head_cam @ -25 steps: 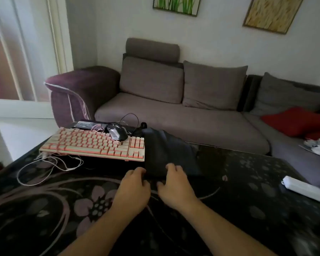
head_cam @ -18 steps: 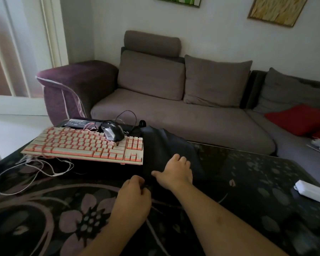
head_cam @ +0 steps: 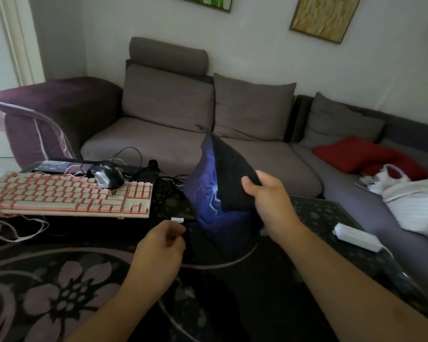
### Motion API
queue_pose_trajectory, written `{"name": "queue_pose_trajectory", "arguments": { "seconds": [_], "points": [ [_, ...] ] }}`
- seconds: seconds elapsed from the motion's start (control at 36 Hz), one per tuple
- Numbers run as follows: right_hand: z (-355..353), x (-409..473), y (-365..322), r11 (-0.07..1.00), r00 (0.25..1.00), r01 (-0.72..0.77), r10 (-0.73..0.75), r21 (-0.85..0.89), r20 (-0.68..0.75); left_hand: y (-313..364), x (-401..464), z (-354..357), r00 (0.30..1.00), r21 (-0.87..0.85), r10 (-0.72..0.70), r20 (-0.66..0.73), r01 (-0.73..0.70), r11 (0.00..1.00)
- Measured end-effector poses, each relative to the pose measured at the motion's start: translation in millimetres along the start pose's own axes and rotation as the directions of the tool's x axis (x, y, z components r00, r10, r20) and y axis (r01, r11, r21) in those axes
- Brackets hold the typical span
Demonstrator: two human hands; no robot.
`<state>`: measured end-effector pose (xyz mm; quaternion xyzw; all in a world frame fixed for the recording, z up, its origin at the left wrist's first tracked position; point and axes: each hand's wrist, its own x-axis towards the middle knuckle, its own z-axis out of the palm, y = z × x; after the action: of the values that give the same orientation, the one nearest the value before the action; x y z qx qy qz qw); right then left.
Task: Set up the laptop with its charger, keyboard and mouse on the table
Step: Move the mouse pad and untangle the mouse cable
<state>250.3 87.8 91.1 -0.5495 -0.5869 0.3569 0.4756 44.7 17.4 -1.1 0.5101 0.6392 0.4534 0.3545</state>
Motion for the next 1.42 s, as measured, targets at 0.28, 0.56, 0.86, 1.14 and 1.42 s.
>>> {"name": "queue_pose_trajectory", "arguments": {
  "seconds": [0.28, 0.56, 0.86, 1.14, 1.42],
  "points": [
    [-180.9, -95.1, 41.6, 0.89, 0.868, -0.442, 0.456, 0.115, -0.194, 33.9, -46.7, 29.8, 0.981, -0.011, 0.028, 0.19, -0.026, 1.0],
    [-192.6, -144.7, 70.1, 0.56, 0.87, -0.492, 0.348, -0.666, -0.35, 51.2, -82.7, 16.0, 0.949, 0.143, -0.041, 0.312, -0.004, 0.99],
    [26.8, -78.7, 15.8, 0.833, 0.964, -0.129, 0.232, -0.539, 0.128, 21.5, -16.2, -55.5, 0.998, 0.209, 0.007, 0.067, -0.021, 0.978],
    [219.5, 38.0, -15.3, 0.875, 0.92, 0.189, 0.002, -0.446, 0.392, -11.2, 113.0, -136.2, 0.95, 0.433, 0.146, -0.275, -0.014, 0.901],
    [316.0, 103.5, -2.6, 0.828, 0.885, 0.246, 0.02, -0.503, 0.465, -55.8, 169.5, -156.0, 0.936, 0.547, 0.225, -0.271, -0.043, 0.836]
  ]
}}
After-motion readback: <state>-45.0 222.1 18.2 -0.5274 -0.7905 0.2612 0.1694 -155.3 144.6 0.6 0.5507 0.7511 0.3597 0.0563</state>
